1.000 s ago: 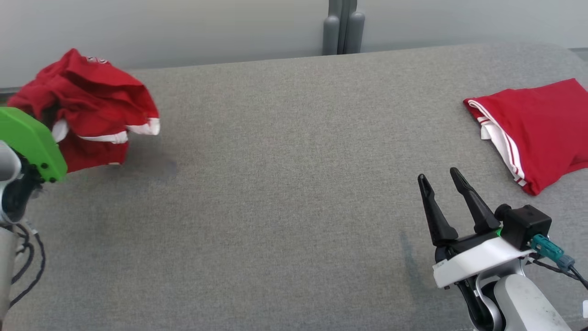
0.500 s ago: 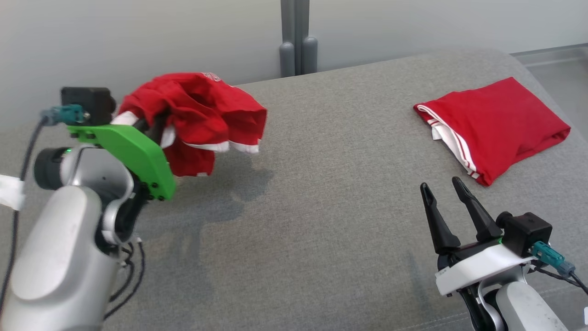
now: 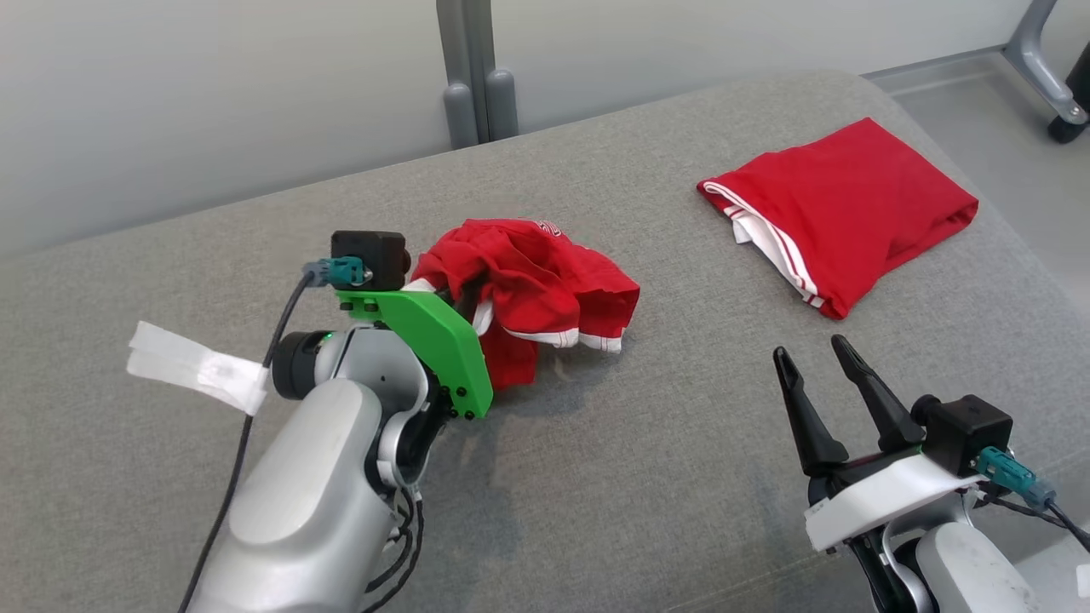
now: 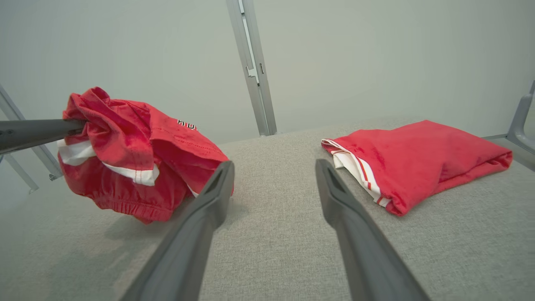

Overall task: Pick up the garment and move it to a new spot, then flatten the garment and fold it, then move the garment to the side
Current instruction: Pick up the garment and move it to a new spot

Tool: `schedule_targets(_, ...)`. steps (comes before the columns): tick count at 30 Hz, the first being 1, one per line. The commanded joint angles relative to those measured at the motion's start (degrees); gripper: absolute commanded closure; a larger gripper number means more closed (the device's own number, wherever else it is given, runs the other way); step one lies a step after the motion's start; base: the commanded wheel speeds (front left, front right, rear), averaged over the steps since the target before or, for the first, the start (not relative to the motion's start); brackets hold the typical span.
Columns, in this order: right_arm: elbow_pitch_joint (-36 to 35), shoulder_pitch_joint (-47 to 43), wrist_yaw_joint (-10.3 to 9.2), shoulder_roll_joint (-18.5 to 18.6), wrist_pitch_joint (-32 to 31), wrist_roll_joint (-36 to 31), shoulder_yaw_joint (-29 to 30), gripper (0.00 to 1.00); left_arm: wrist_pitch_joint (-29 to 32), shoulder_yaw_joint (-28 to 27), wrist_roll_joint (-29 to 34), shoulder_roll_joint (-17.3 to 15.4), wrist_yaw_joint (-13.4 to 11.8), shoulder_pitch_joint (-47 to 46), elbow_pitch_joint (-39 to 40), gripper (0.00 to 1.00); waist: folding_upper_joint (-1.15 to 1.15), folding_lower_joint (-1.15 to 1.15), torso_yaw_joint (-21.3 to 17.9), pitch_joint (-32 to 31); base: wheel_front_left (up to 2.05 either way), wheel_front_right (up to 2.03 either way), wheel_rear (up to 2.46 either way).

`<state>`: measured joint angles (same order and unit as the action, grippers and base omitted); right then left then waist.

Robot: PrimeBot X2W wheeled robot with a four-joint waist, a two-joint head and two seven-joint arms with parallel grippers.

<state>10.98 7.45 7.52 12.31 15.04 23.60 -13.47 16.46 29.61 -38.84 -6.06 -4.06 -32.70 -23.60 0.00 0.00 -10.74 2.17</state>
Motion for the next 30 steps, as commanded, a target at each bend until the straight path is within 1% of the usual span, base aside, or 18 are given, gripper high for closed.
schedule_targets(1, 0.24, 0.51, -0.05, 0.30, 0.14, 0.30, 0.06, 0.00, -0.47, 0.16, 0.17, 0.41, 0.26, -0.82, -0.78, 1.00, 0.00, 0.00, -0.68, 0.64, 0.00, 0.00, 0.00)
schedule_targets(4, 0.57, 0.94, -0.05, 0.30, 0.15, 0.46, -0.29, 0.00, -2.16, 1.71, -0.23, 1.87, 0.79, -1.65, -4.65, 1.00, 0.00, 0.00, -1.27, 1.20, 0.00, 0.00, 0.00)
schedule_targets(5, 0.71, 0.97, -0.05, 0.35, 0.15, 0.47, -0.29, 0.00, -2.58, 2.45, -0.30, 2.20, 1.13, -1.86, -5.92, 0.96, 0.00, 0.00, -1.39, 1.29, 0.00, 0.00, 0.00)
schedule_targets(6, 0.95, 0.97, -0.05, 0.39, 0.14, 0.49, -0.29, 0.00, -2.99, 3.22, -0.44, 2.44, 1.38, -2.00, -7.12, 0.68, 0.00, 0.00, -1.51, 1.36, 0.00, 0.00, 0.00)
schedule_targets(7, 1.11, 1.05, -0.06, 0.42, 0.15, 0.52, -0.37, 0.00, -2.97, 4.05, -0.98, 2.69, 1.82, -2.04, -8.28, 0.00, 0.00, 0.00, -1.62, 1.44, 0.00, 0.00, 0.00)
schedule_targets(10, 1.47, 1.15, -0.05, 0.52, 0.14, 0.65, -0.21, 0.00, -4.01, 6.43, -2.19, 2.97, 2.84, -2.59, -10.53, 0.00, 0.00, 0.00, -1.65, 1.62, 0.00, 0.00, 0.00)
schedule_targets(13, 1.80, 1.20, -0.05, 0.60, 0.15, 0.74, 0.17, 0.00, -5.22, 8.86, -4.25, 3.10, 3.20, -2.96, -10.89, 0.00, 0.00, 0.00, -1.28, 1.63, 0.00, 0.00, 0.00)
schedule_targets(16, 2.09, 1.16, -0.05, 0.55, 0.15, 0.68, 0.40, 0.00, -6.17, 11.41, -6.67, 3.07, 2.96, -3.36, -10.59, 0.00, 0.00, 0.00, -0.52, 1.38, 0.00, 0.00, 0.00)
schedule_targets(20, 2.25, 0.69, -0.05, 0.73, 0.14, 0.58, 0.81, 0.00, -7.64, 13.60, -7.93, 3.07, 2.43, -4.20, -10.30, 0.00, 0.00, 0.00, 0.78, 0.85, 0.00, 0.00, 0.00)
schedule_targets(26, 2.18, -0.16, -0.06, 1.13, 0.15, 0.32, 1.03, 0.00, -9.97, 13.89, -8.19, 3.02, 1.84, -5.38, -8.33, 0.00, 0.00, 0.00, 2.54, -0.39, 0.00, 0.00, 0.00)
schedule_targets(30, 1.70, -0.54, -0.05, 1.49, 0.15, 0.14, 1.06, 0.00, -11.33, 13.34, -7.20, 0.84, 0.94, -5.01, -5.78, 0.00, 0.00, 0.00, 3.55, -0.92, 0.00, 0.00, 0.00)
